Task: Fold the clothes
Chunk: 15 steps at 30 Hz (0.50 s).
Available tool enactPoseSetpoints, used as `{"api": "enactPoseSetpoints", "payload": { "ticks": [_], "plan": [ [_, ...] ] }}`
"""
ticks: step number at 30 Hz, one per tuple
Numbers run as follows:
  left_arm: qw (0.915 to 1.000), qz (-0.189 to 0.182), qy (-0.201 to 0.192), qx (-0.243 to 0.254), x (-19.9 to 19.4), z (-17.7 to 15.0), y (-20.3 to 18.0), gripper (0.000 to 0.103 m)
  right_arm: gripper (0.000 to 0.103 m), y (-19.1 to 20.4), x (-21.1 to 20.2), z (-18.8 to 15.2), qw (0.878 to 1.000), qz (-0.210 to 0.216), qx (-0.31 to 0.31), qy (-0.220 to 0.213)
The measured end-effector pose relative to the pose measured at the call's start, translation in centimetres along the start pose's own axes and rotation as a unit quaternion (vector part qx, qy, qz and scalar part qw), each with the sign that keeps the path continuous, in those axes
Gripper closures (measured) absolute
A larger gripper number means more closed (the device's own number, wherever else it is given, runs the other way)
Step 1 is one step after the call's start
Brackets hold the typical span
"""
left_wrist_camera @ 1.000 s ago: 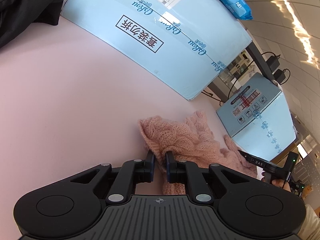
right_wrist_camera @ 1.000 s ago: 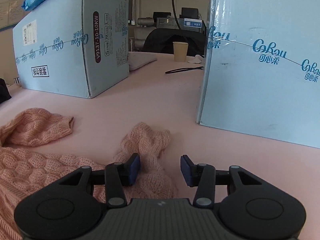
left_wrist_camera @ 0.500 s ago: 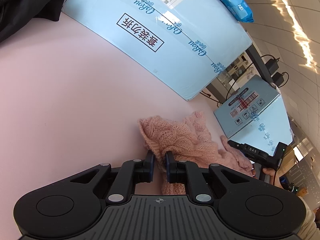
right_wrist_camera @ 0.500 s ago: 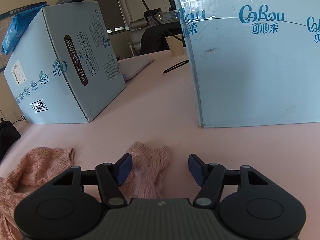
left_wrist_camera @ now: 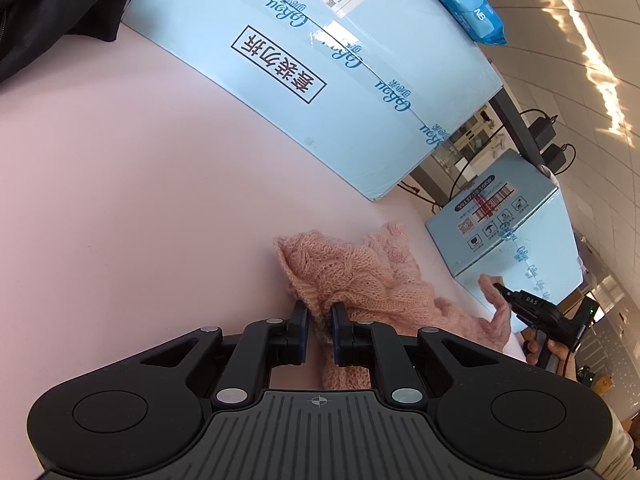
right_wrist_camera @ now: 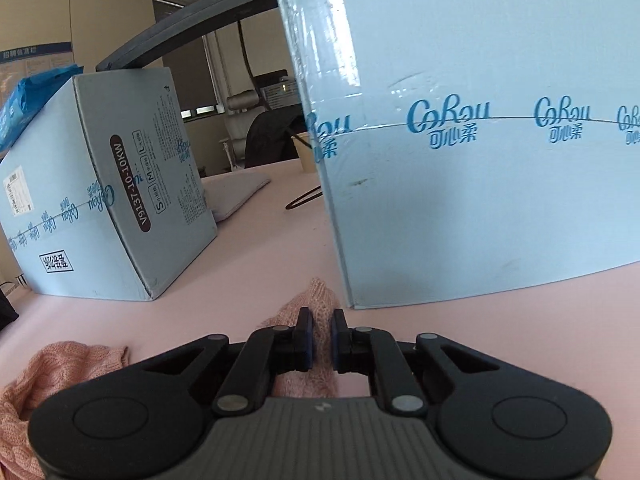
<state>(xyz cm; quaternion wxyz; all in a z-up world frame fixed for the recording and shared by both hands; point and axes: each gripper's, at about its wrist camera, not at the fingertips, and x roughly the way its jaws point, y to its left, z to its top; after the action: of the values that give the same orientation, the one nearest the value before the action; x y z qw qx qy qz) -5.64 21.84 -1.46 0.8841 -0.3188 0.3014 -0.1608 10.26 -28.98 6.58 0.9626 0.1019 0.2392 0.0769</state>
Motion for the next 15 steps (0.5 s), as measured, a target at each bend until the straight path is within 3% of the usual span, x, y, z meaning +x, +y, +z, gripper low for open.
{"api": "enactPoseSetpoints", "payload": {
  "ticks": [6,11,15],
  "plan": [
    [1.0000,0.001,0.000,0.003,0.0,0.0,-0.1,0.091,0.094,-6.6,-6.0,-0.1,0.993,-0.064,0.089,-0.048],
    [1.0000,0.000,0.000,0.005,0.1,0.0,-0.1,0.090,0.094,-10.7,-7.9,-1.5,0.982,-0.110,0.153,-0.032],
    [1.0000,-0.001,0.000,0.005,0.1,-0.1,-0.1,0.090,0.091,-12.7,-6.7,-3.4,0.971,-0.144,0.188,0.006]
  ]
}}
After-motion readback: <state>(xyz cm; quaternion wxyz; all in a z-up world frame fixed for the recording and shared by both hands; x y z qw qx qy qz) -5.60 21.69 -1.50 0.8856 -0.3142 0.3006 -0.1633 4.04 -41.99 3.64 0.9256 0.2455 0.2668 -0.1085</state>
